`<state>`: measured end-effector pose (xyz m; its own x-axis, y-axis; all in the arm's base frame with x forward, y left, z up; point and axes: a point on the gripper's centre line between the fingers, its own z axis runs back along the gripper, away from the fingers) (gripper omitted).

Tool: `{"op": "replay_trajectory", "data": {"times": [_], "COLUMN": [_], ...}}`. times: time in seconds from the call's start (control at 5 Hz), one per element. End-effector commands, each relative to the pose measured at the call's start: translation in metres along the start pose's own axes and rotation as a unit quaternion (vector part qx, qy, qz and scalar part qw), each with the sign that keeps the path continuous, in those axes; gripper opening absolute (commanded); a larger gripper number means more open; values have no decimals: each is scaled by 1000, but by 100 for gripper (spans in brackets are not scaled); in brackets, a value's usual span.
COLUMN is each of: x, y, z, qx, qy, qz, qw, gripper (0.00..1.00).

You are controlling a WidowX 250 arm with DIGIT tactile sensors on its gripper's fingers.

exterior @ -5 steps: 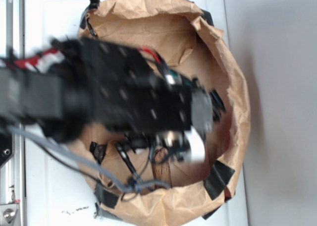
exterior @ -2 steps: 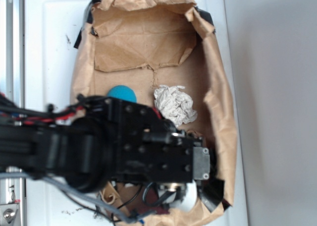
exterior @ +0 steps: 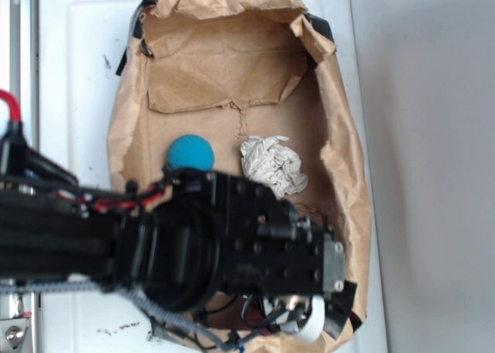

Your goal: Grab the wood chip.

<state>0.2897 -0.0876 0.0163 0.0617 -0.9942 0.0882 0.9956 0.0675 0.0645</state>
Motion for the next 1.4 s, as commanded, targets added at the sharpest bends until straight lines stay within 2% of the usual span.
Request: {"op": "replay_trajectory", "data": {"times": [0.0,0.2,0.4,0.6,0.8,1.0,1.2], "x": [-20,-47,-71,-83,-93,-100,-105], "y": [-7,-12,-12,-14,-26,-29,-23], "z": [39,80,105,117,144,179,207], "qx": [51,26,-4,-13,16,34,45], "qy": [-11,-5,42,81,74,37,8], "qz": [66,156,277,392,503,579,584], "qw": [996,987,960,916,861,814,811], "gripper": [0,0,0,0,0,0,0]}}
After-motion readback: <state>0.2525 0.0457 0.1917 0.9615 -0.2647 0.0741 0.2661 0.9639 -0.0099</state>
